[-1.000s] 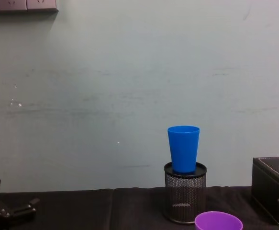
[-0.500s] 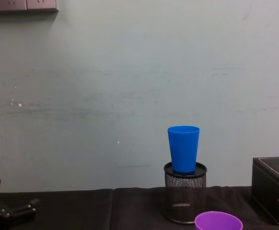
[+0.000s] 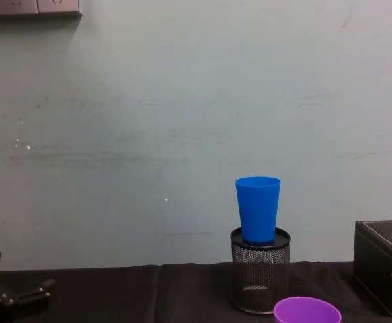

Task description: Pick up one cup with a gripper and tap it against the other cup.

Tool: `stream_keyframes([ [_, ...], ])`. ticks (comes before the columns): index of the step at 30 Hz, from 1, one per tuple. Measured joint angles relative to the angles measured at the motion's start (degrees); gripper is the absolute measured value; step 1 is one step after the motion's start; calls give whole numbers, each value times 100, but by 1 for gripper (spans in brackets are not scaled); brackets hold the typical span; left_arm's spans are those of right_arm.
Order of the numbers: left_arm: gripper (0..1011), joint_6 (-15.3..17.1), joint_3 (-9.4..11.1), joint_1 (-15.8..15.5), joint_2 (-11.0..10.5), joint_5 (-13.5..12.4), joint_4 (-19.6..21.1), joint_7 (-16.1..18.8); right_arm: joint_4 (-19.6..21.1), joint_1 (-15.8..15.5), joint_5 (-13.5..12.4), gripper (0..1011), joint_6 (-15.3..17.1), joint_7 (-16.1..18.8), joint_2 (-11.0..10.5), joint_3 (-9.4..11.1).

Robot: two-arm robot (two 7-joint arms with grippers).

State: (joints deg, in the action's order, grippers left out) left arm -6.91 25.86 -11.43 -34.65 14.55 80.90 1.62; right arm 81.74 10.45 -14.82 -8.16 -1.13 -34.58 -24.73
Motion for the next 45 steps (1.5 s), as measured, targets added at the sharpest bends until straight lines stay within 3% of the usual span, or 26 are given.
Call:
stream_keyframes([
  [6,1000,0,0,0,0,0,0,0,314,-245,-171,1003,-162,222,-106,175],
  [12,1000,0,0,0,0,0,0,0,792,-730,-643,1003,-343,796,-329,365],
  [17,1000,0,0,0,0,0,0,0,965,-1050,-851,1003,-550,1247,-424,344],
  [23,1000,0,0,0,0,0,0,0,1075,-1325,-875,1003,-707,1593,-406,216],
  [30,1000,0,0,0,0,0,0,0,994,-1331,-764,1003,-658,1696,-217,124],
  [45,1000,0,0,0,0,0,0,0,442,-809,-722,1003,-241,1955,385,20],
])
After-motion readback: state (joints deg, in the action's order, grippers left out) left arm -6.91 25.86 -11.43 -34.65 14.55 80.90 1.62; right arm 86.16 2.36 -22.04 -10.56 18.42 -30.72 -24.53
